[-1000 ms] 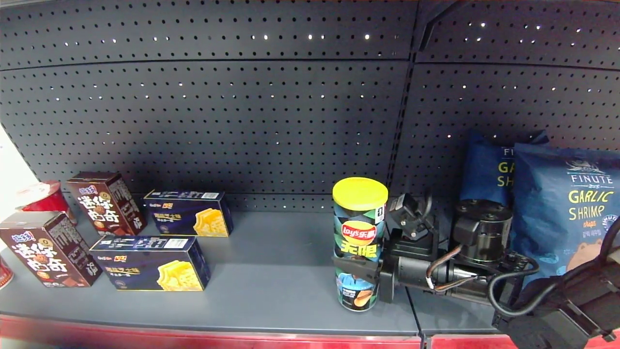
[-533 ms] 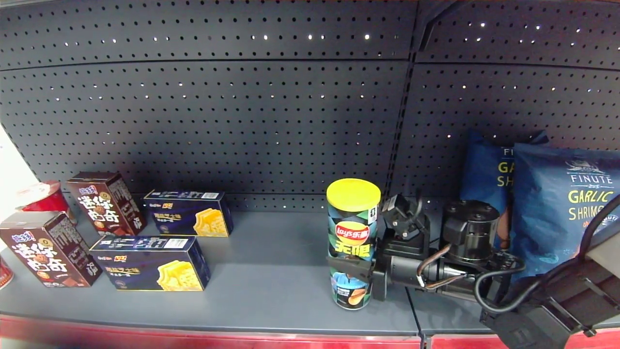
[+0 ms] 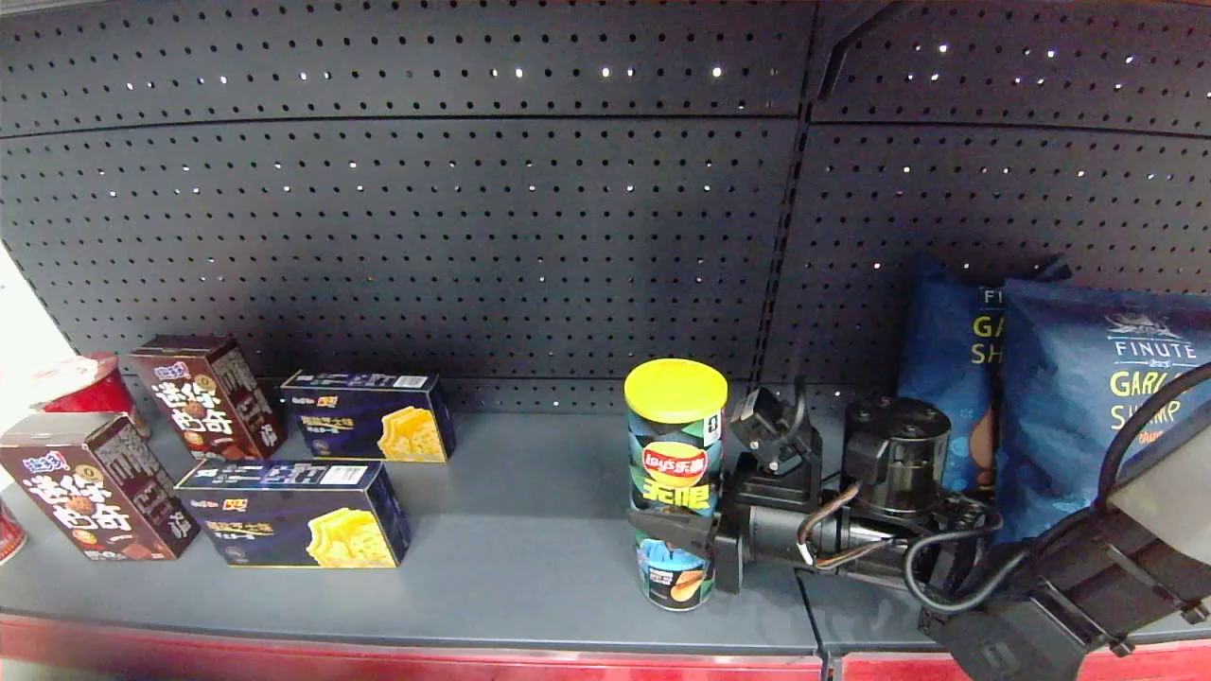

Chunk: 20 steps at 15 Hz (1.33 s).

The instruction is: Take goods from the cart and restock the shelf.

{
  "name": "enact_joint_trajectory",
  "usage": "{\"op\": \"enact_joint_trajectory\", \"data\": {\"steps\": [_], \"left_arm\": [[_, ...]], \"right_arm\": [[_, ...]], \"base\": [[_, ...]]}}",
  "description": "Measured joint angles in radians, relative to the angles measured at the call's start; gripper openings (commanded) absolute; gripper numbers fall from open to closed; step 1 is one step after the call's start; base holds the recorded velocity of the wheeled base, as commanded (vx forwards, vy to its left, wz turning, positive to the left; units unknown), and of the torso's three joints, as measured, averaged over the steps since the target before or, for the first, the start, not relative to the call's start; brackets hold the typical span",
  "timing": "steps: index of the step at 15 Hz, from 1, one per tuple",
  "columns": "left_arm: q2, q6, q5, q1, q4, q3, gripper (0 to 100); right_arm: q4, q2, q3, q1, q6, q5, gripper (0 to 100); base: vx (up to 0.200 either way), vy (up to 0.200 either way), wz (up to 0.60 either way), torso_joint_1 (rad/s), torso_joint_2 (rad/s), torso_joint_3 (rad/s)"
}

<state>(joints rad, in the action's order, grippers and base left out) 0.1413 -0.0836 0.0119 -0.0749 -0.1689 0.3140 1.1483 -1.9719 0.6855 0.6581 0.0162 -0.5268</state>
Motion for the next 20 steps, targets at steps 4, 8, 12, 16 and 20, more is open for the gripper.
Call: {"op": "enact_joint_trajectory", "data": {"steps": [4,8,12,16,20], "left_arm": [[-0.003,0.000,0.000,0.000,0.000,0.000,0],[-0.011,0.000,0.000,0.000,0.000,-0.004,0],[-0.016,0.000,0.000,-0.001,0.000,-0.006,0],[-0.022,0.000,0.000,0.000,-0.001,-0.005,0],[-0.024,0.000,-0.006,0.000,0.000,-0.001,0]], "right_arm": [[0.001,0.003,-0.011,-0.010,0.000,0.001,0],[0.002,0.027,-0.052,-0.029,0.007,-0.001,0],[0.001,0.056,-0.089,-0.061,0.016,-0.028,0],[-0.003,0.072,-0.116,-0.075,0.035,-0.037,100],[-0.015,0.130,-0.180,-0.080,0.036,-0.029,100]], "base": [[0.000,0.000,0.00,0.000,0.00,0.000],[0.000,0.000,0.00,0.000,0.00,0.000],[0.000,0.000,0.00,0.000,0.00,0.000],[0.000,0.000,0.00,0.000,0.00,0.000],[0.000,0.000,0.00,0.000,0.00,0.000]]}}
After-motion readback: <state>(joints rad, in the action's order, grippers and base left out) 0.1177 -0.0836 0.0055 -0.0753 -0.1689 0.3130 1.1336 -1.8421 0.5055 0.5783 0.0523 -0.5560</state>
